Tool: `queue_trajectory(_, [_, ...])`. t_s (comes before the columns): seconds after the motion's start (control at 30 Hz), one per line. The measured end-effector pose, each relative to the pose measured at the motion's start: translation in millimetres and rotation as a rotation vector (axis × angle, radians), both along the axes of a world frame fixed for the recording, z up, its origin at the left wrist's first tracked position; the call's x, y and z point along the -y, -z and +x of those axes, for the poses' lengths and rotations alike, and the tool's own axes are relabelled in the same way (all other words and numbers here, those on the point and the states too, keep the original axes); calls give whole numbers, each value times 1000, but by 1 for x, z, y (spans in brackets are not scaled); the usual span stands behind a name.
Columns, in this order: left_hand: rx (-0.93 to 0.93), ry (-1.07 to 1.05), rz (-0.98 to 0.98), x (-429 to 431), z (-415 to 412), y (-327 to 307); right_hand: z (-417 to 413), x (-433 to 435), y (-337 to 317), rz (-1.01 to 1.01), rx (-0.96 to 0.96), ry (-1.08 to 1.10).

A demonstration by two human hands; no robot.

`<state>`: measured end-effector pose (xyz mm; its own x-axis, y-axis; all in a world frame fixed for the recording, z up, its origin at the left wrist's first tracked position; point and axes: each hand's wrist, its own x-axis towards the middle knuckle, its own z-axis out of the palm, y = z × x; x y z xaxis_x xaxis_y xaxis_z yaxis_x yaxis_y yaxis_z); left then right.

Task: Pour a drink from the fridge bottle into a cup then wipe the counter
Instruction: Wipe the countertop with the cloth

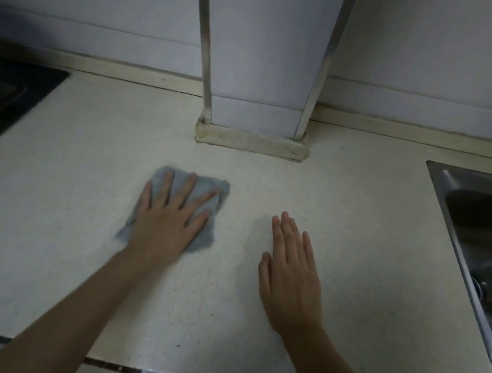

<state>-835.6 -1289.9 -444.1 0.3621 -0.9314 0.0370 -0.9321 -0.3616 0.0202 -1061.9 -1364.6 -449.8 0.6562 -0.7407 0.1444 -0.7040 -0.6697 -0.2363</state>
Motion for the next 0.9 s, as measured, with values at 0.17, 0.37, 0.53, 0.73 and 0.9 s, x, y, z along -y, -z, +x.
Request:
queue_trajectory(0.17, [-79,-152,114,78,2,2,0,1,4,-3,4,23])
queue_trajectory(0.37, [-55,209,98,55,-53,2,-1,1,6,-16,-37,107])
queue_trajectory(0.53, [-48,427,82,-16,-50,11,-1,-1,3,-5,-29,100])
queue_trajectory(0.73, [-40,210,94,33,10,3,0,-1,0,-15,-23,94])
queue_trajectory(0.9, [-40,100,56,71,-11,8,2,-1,1,-28,-28,103])
